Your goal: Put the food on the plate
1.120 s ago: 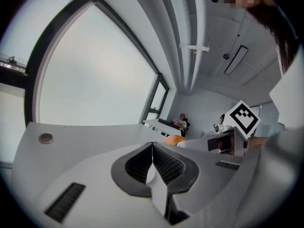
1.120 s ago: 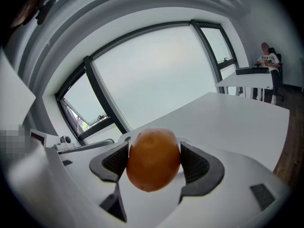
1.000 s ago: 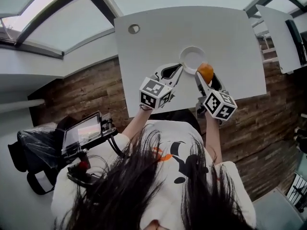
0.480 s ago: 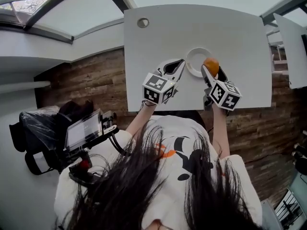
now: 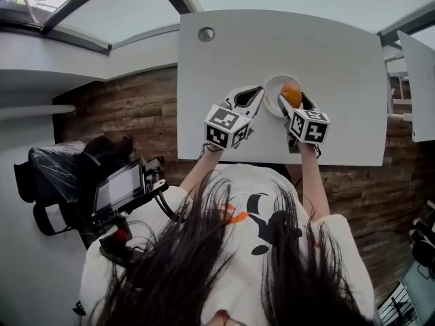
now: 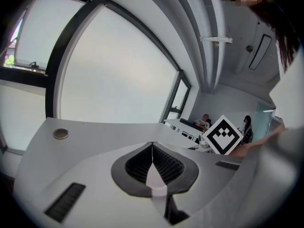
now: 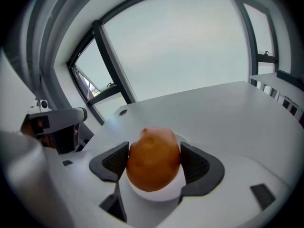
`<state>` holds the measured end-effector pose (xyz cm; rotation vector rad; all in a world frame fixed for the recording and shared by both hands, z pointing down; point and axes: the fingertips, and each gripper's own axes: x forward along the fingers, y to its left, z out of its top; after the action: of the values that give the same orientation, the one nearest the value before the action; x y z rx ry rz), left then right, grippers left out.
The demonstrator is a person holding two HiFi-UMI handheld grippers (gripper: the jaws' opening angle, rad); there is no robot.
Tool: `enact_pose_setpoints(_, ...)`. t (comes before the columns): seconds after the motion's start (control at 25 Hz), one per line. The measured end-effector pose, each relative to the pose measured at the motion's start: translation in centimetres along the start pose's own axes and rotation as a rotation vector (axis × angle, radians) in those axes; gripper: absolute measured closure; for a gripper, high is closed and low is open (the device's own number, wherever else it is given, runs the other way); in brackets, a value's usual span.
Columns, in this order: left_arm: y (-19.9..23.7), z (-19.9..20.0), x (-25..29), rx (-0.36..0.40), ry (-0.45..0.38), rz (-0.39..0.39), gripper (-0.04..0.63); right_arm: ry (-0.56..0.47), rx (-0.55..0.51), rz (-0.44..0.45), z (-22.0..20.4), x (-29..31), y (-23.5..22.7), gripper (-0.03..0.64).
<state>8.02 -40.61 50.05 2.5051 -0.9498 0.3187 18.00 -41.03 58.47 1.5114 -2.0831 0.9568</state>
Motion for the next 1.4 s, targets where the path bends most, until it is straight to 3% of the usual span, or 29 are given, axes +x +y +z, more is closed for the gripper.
enact_pose_setpoints(0.4,0.8,0.4,0.2,-0.008,0.010,0.018,0.591,0.104,-0.200,0.000,-0.8,3.0,0.2,0.278)
enact_pose_setpoints(0.72,0.9,0.3,0.2,-0.006,0.011,0.016,0.591,0.061,-0.148,0.048,-0.8,3.0,0.4,0.278)
enact_pose_setpoints(1.4,1.0,0.4,0.5,0.003,0.004,0.008,0.591,0.053,-0.099,0.044,-1.0,2.3,0.6,0.278)
